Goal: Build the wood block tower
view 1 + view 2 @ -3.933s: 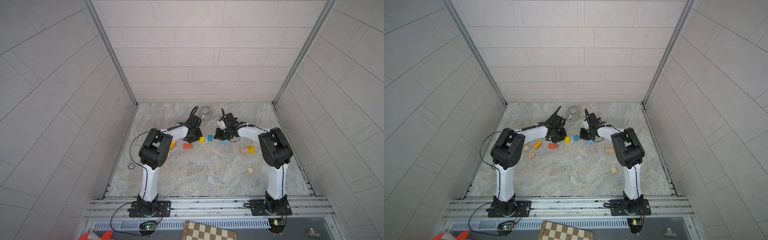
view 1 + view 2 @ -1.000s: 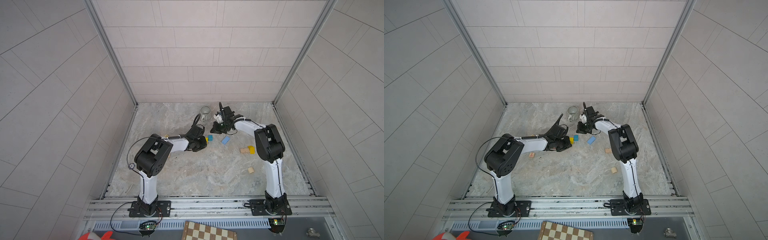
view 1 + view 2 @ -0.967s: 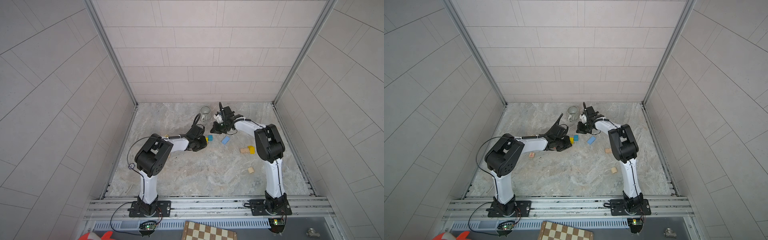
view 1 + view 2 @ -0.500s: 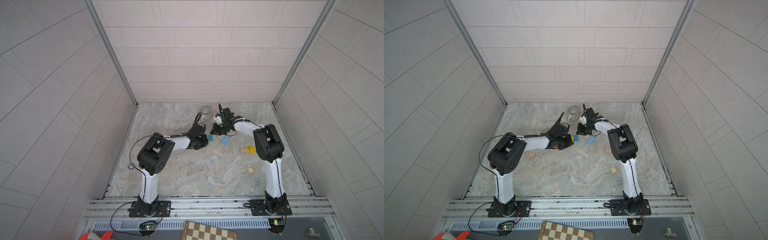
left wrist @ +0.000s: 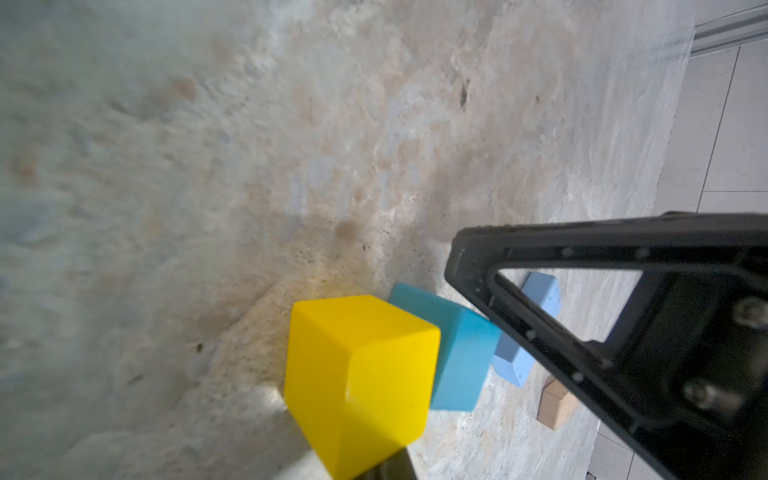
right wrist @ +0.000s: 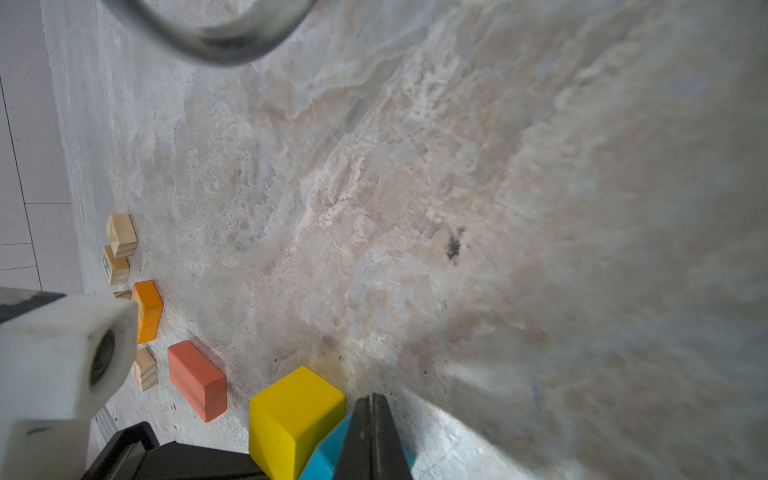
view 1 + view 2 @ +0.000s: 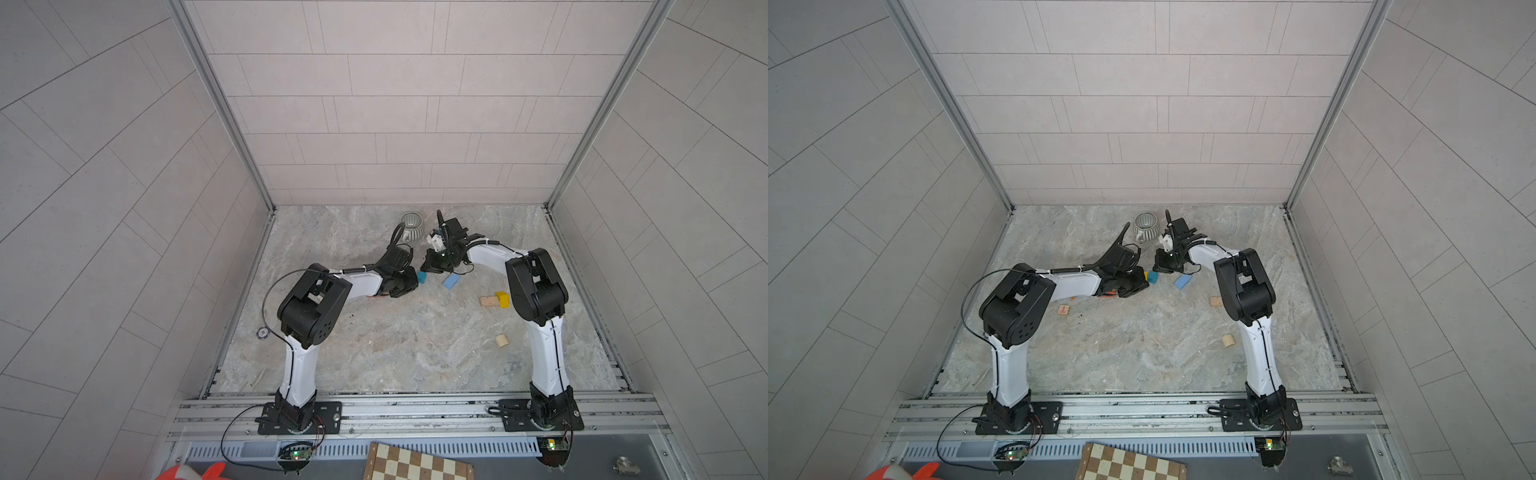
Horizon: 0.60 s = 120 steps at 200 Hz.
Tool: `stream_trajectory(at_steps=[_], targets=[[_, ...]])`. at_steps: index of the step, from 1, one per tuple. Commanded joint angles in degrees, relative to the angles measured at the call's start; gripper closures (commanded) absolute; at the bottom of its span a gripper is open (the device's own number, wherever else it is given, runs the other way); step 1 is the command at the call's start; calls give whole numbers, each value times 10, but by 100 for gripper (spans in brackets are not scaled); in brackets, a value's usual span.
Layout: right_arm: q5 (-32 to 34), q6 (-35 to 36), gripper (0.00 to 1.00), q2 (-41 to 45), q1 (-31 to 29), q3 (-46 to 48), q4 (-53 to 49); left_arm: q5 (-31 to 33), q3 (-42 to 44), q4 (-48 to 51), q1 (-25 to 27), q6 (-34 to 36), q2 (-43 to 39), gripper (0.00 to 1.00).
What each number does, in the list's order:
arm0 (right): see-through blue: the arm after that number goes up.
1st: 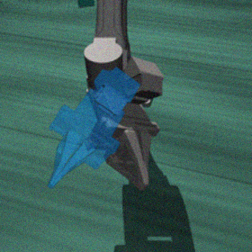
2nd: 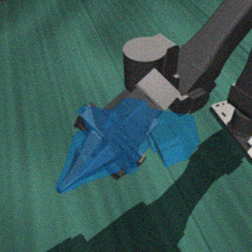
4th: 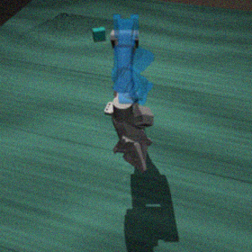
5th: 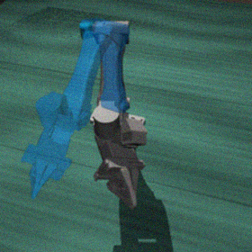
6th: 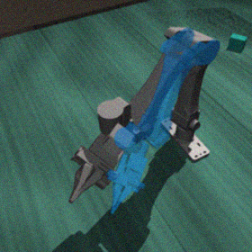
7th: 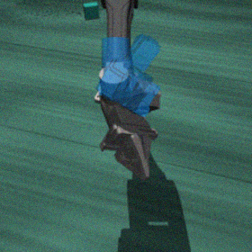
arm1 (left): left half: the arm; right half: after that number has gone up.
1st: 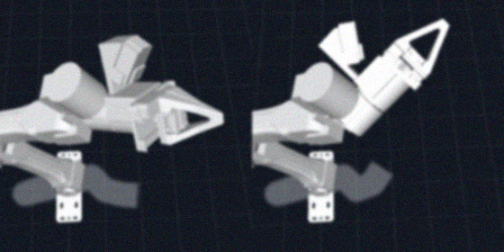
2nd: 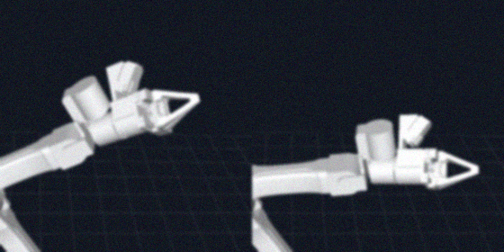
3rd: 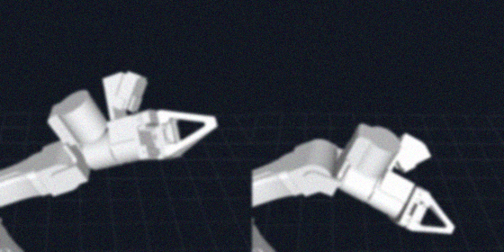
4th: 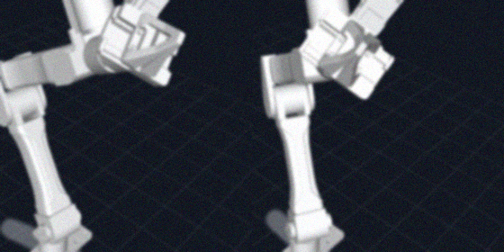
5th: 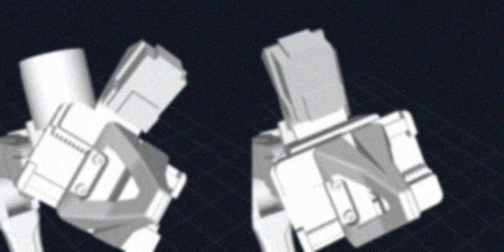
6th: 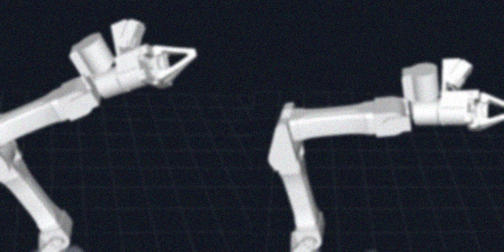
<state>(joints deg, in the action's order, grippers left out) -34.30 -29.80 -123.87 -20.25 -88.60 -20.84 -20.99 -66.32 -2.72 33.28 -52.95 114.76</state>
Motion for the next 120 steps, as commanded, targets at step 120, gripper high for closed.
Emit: stream_trajectory(at_steps=[120], targets=[[18,-12,94,77,46,64,20,43,24,108,-16,81,-125,88]])
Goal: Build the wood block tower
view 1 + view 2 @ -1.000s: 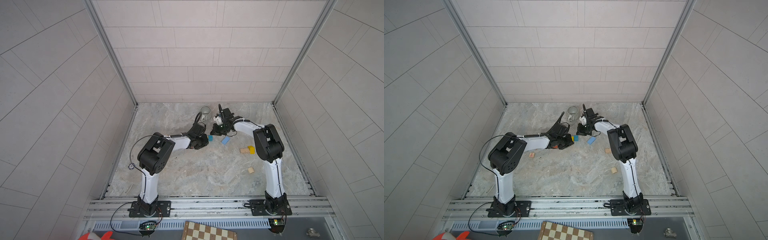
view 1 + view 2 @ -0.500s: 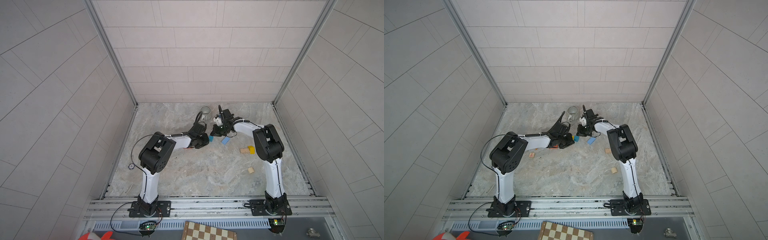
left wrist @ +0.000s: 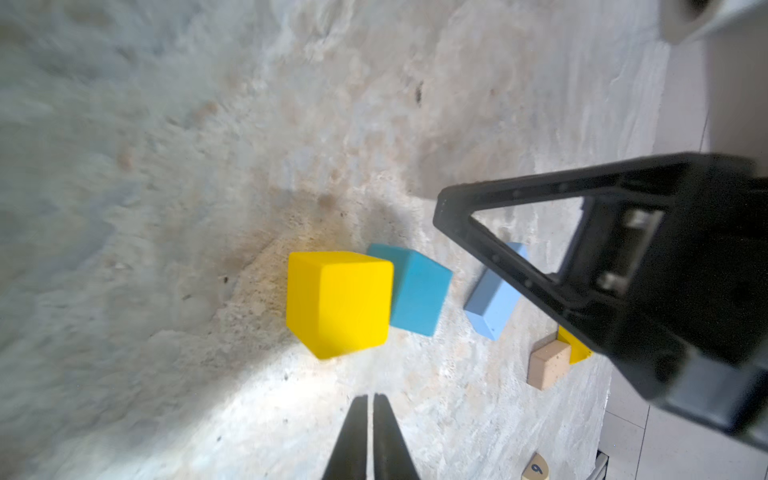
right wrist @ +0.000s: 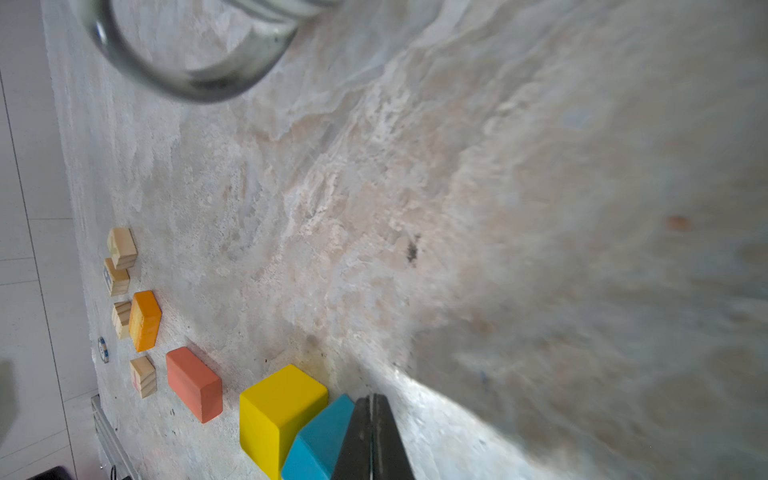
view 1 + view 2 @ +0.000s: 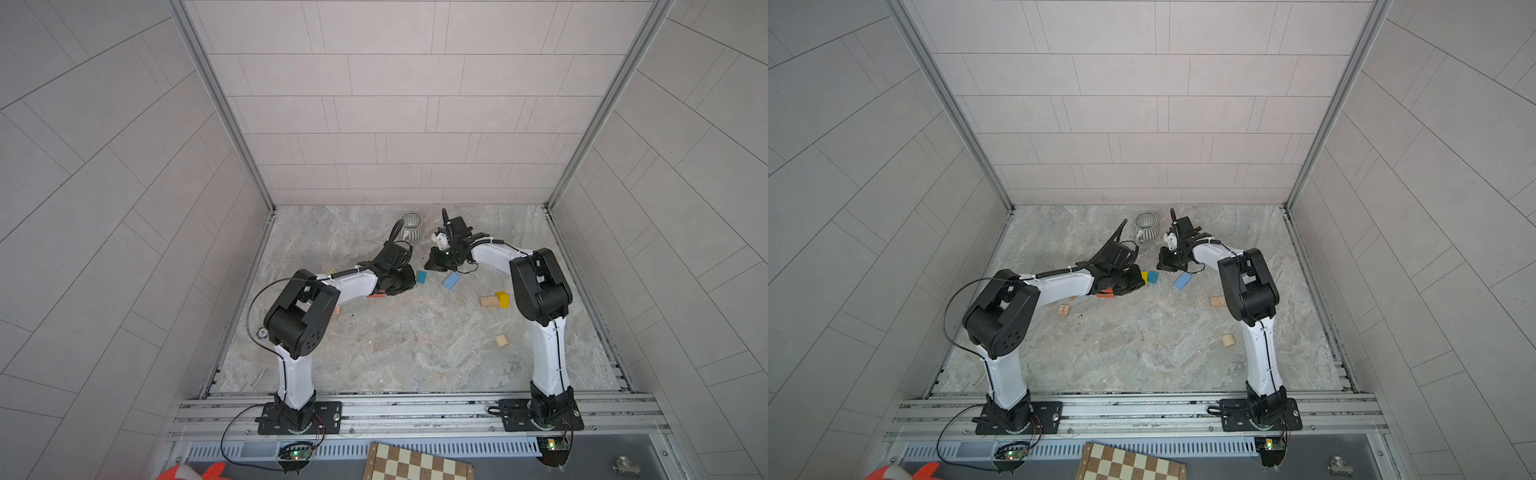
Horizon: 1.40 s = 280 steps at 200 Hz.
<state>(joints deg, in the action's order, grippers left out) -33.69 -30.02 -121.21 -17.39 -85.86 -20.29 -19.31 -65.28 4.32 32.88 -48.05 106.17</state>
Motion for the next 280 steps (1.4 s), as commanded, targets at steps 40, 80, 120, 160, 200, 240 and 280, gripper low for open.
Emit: stream_trajectory(at_steps=[40,80,120,160,200,240,280], targets=[[2,-27,100,80,19,102,58,21,30,25,-43,20,-17,93],[-1,-26,100,78,2,109,61,34,30,6,-49,16,11,94],[0,-24,100,60,-15,102,61,33,19,-5,-51,12,37,94],[0,-25,100,50,-21,89,57,35,6,-9,-52,9,50,94],[0,-25,100,42,-26,75,52,28,-13,-14,-52,1,65,94],[-1,-25,100,34,-32,69,51,24,-15,-20,-49,-3,69,94],[-1,-25,100,29,-34,65,52,24,-16,-25,-43,-6,72,95]])
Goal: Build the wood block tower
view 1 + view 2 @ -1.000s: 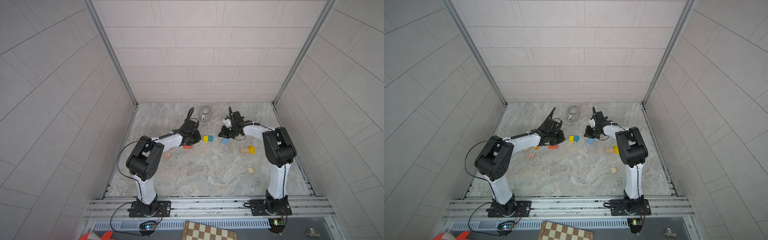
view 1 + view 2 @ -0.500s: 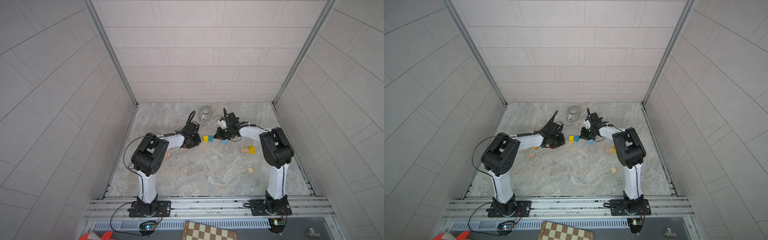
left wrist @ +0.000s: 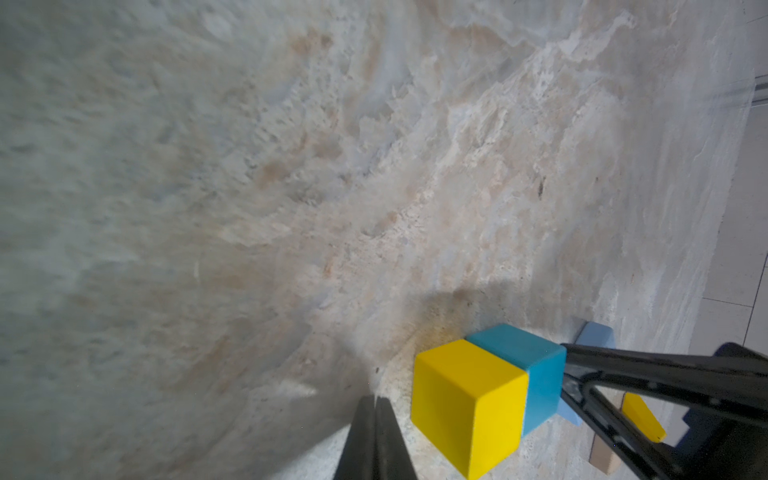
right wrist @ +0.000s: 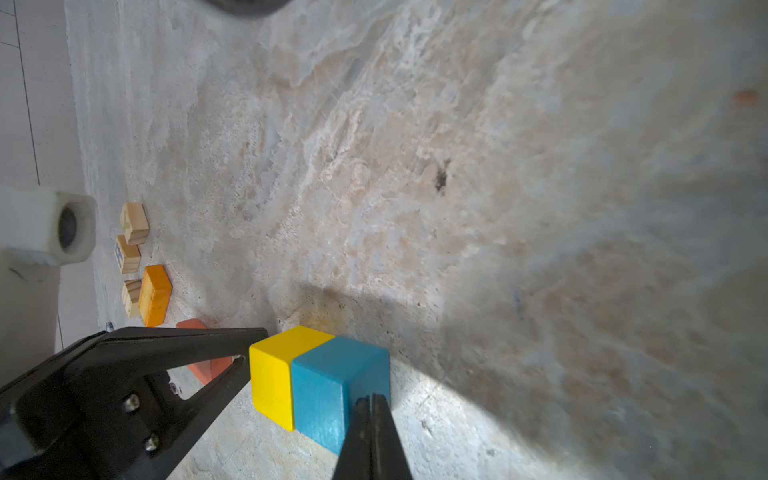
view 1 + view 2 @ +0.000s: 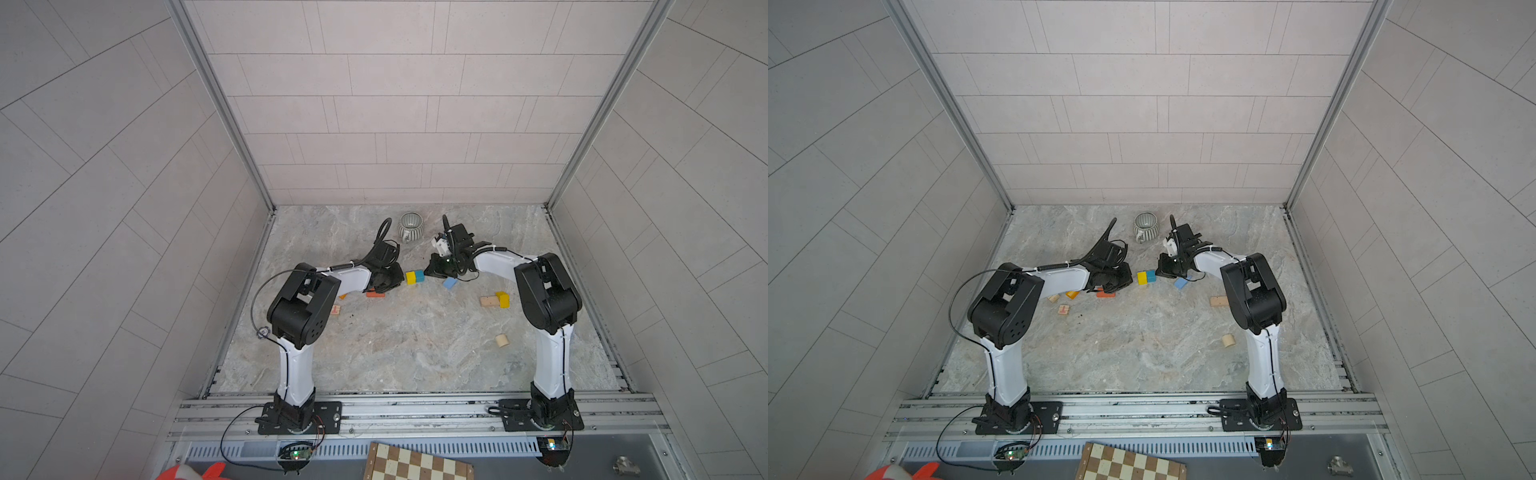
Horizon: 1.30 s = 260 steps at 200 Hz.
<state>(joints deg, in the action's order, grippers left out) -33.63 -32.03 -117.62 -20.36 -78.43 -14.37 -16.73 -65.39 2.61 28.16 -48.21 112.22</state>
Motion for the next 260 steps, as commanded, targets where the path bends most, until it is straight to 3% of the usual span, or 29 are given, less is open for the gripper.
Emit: stream_trajectory(at_steps=[1,201,223,260], targets=[[-1,-5,100,-6,-4,-10,-7,-2,-15,-8,5,-5,12,95],[11,-1,98,9,-22,17,-7,-5,-42,8,6,5,22,93],[21,-1,94,25,-15,20,-15,-2,-38,21,0,11,4,87],[61,16,79,66,-4,20,-67,25,-37,69,-4,32,-46,63]])
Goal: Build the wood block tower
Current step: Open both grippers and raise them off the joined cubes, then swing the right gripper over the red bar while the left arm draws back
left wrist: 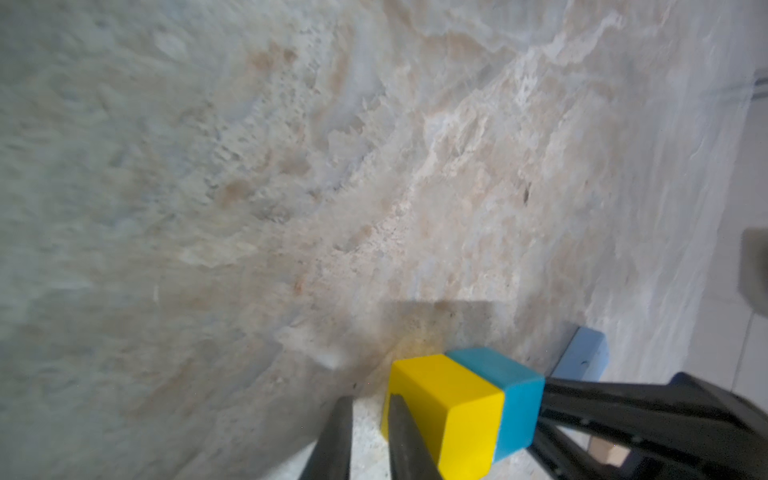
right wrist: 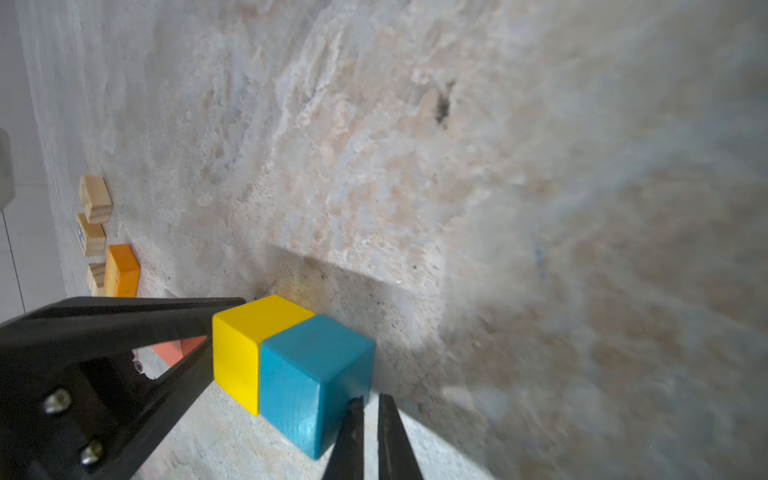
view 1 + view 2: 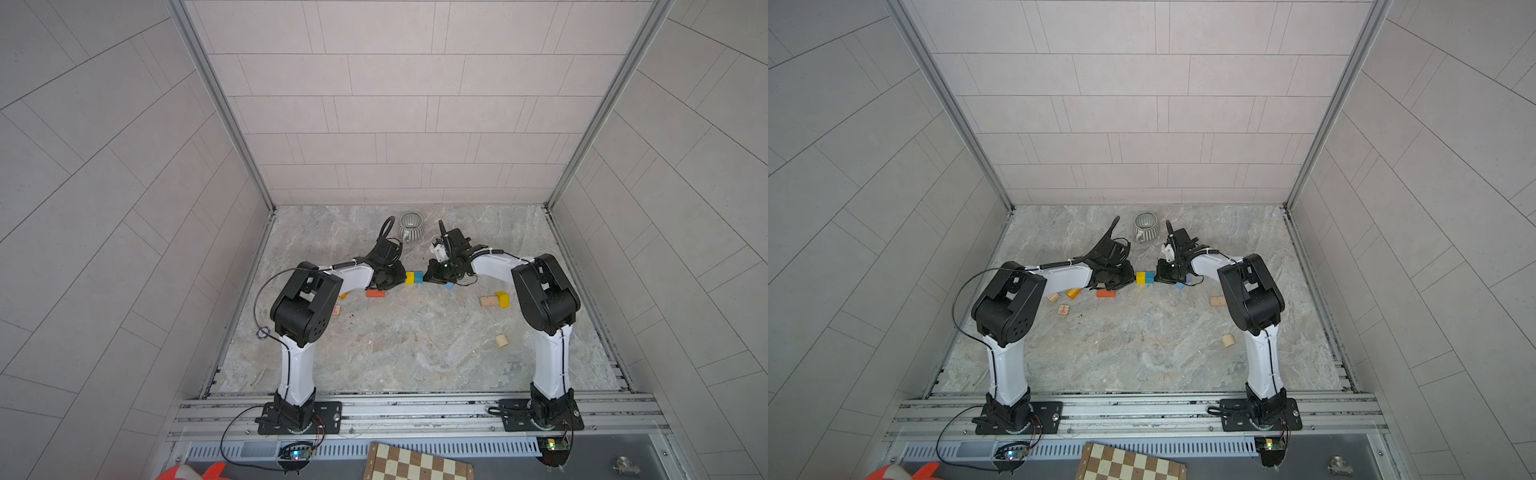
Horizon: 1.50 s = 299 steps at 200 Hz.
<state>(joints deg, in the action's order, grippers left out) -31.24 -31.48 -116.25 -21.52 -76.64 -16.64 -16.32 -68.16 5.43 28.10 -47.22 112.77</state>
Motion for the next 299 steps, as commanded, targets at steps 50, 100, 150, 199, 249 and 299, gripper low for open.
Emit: stream_trajectory(at_steps=[50,100,150,199,249,299], targets=[[133,27,53,117,21,17,-117,69,-7,138,-4,53,-140,17],[197,54,41,131,38,6,-180,122,-6,265,-4,102,-261,8],[214,79,34,129,29,4,-183,183,6,365,-11,152,-371,0],[200,218,26,126,-38,-72,-213,154,33,380,-66,157,-457,0],[187,434,25,6,-143,-291,-348,174,99,371,-77,135,-545,0],[150,534,31,-96,-180,-423,-410,192,129,371,-120,140,-595,0]])
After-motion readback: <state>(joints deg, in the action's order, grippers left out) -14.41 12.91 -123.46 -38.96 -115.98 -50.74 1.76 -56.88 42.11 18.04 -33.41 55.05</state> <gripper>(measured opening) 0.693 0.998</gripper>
